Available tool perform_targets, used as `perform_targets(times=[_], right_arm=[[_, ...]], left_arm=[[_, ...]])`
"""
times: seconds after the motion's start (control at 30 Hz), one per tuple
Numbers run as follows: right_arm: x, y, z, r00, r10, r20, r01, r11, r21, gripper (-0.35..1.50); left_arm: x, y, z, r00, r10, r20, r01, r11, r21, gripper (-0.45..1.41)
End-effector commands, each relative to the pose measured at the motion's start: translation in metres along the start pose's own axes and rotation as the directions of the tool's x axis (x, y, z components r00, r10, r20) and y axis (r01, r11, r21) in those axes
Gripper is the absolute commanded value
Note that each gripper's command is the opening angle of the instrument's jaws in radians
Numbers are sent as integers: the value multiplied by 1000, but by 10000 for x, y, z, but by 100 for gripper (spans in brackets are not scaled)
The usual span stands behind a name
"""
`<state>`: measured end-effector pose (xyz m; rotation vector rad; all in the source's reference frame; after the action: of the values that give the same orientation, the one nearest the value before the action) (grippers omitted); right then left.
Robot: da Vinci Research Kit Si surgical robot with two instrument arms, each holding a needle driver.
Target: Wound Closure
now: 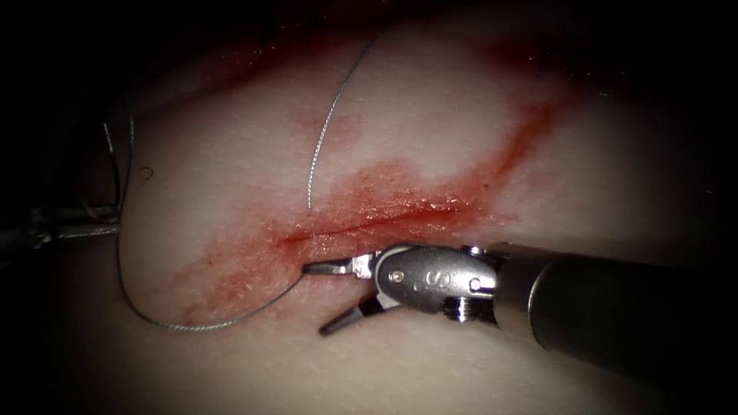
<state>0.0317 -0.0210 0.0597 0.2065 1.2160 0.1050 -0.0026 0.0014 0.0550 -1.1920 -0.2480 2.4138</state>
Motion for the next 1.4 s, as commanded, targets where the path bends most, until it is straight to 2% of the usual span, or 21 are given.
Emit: perform_targets(times=[0.03, 0.1, 0.13, 0.17, 0.2, 0.27, 0.3, 0.43, 0.63, 0.73, 0.77, 1.07, 1.2, 1.27, 1.3, 1.33, 1.4], right_arm=[[-12, 5, 23, 1000, -8, 12, 8, 1000, 1, 108], [-21, 7, 32, 1000, -15, 21, 15, 1000, -8, 106], [-31, 9, 41, 999, -24, 27, 25, 1000, -16, 89], [-31, 9, 41, 999, -24, 27, 25, 1000, -16, 89], [-34, 8, 44, 999, -28, 29, 29, 999, -18, 73], [-42, 7, 46, 999, -37, 34, 38, 999, -17, -23], [-45, 6, 44, 999, -40, 32, 40, 999, -3, -35], [-44, 5, 30, 997, -65, 51, 64, 998, 24, -35], [-10, -10, 5, 997, -62, 34, 62, 998, 23, -35], [21, -41, 1, 999, -50, -17, 51, 995, 87, -35], [21, -41, 1, 999, -50, -17, 51, 995, 87, -35], [87, -129, 8, 996, -9, -84, 30, 970, 241, -35], [99, -131, 11, 995, -5, -97, 29, 967, 251, -35], [103, -122, 12, 996, 9, -85, 10, 976, 219, 34], [103, -113, 12, 997, 2, -78, 13, 981, 191, 63], [103, -106, 10, 997, -5, -77, 18, 985, 173, 78], [100, -91, 6, 997, -11, -70, 21, 989, 145, 86]], left_arm=[[-2, 2, 10, 1000, -1, -2, 1, 1000, -5, -45], [-1, 4, 12, 1000, -2, -5, 2, 1000, -9, -45], [-1, 5, 14, 1000, -3, -6, 3, 1000, -12, -45], [-1, 5, 14, 1000, -3, -6, 3, 1000, -12, -45], [-1, 5, 14, 1000, -3, -7, 3, 1000, -14, -45], [-1, 5, 14, 1000, -3, -4, 3, 1000, -13, -45], [-1, 5, 14, 1000, -3, -4, 3, 1000, -13, -45], [-1, 5, 14, 1000, -4, -4, 4, 1000, -13, -45], [-1, 5, 15, 1000, -6, -4, 6, 1000, -13, -45], [-1, 7, 17, 1000, -7, -2, 7, 1000, -16, -45], [-1, 7, 17, 1000, -7, -2, 7, 1000, -16, -45], [-2, 12, 29, 1000, -6, 3, 6, 999, -32, -45], [-3, 12, 30, 1000, -5, 8, 5, 999, -34, -45], [-4, 12, 31, 1000, -5, 8, 5, 999, -33, -45], [-4, 12, 31, 1000, -5, 8, 5, 999, -32, -45], [-4, 12, 31, 1000, -5, 9, 5, 999, -31, -45], [-4, 12, 31, 1000, -12, 10, 12, 999, -30, -45]])
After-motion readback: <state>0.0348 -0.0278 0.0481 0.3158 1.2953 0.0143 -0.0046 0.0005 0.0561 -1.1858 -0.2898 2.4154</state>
